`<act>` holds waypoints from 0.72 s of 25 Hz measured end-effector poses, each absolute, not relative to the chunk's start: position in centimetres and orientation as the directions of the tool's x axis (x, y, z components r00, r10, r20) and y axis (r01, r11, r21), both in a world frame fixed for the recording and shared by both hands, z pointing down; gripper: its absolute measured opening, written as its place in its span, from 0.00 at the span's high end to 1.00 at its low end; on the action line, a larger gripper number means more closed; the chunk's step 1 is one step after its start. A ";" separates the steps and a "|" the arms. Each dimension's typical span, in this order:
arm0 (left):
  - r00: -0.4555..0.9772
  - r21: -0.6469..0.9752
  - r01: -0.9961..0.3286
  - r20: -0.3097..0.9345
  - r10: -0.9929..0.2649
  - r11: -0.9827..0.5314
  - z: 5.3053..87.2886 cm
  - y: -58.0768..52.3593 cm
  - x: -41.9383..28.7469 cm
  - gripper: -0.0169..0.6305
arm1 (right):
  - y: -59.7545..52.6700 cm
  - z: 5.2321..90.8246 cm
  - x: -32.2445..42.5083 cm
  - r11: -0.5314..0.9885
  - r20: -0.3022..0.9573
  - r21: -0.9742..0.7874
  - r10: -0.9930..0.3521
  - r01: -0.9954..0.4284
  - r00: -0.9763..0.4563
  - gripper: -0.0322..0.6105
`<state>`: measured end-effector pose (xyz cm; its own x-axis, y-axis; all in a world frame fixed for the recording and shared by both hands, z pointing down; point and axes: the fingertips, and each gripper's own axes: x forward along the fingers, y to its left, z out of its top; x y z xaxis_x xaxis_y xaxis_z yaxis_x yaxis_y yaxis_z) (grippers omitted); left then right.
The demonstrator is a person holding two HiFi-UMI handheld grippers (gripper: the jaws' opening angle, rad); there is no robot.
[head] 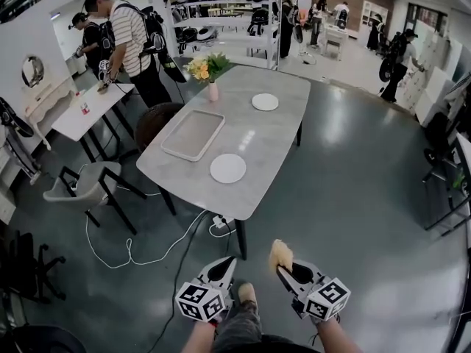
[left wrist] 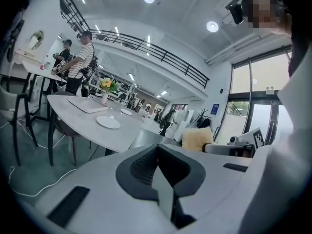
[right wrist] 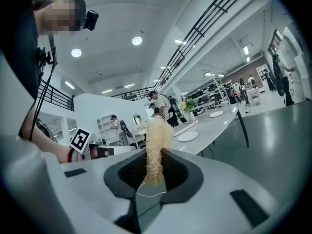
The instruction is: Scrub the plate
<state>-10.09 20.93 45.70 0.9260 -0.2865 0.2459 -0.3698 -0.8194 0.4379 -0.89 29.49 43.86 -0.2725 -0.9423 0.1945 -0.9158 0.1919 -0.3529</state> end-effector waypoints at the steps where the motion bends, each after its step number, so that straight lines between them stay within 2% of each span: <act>1: 0.925 0.443 -0.371 0.248 -0.286 -0.816 45.7 20.2 -9.9 0.96 | 28.9 43.8 -0.8 0.194 0.198 -0.352 -0.941 -0.916 -0.275 0.83; 18: 0.926 0.466 -0.368 0.262 -0.272 -0.805 47.5 8.2 -4.6 0.96 | 16.4 45.1 3.6 0.213 0.223 -0.360 -0.926 -0.908 -0.305 0.83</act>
<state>-4.60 8.23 47.53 0.9259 -0.2720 0.2621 -0.3682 -0.8047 0.4657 3.60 16.41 45.08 -0.3055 -0.9256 0.2233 -0.9084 0.2130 -0.3598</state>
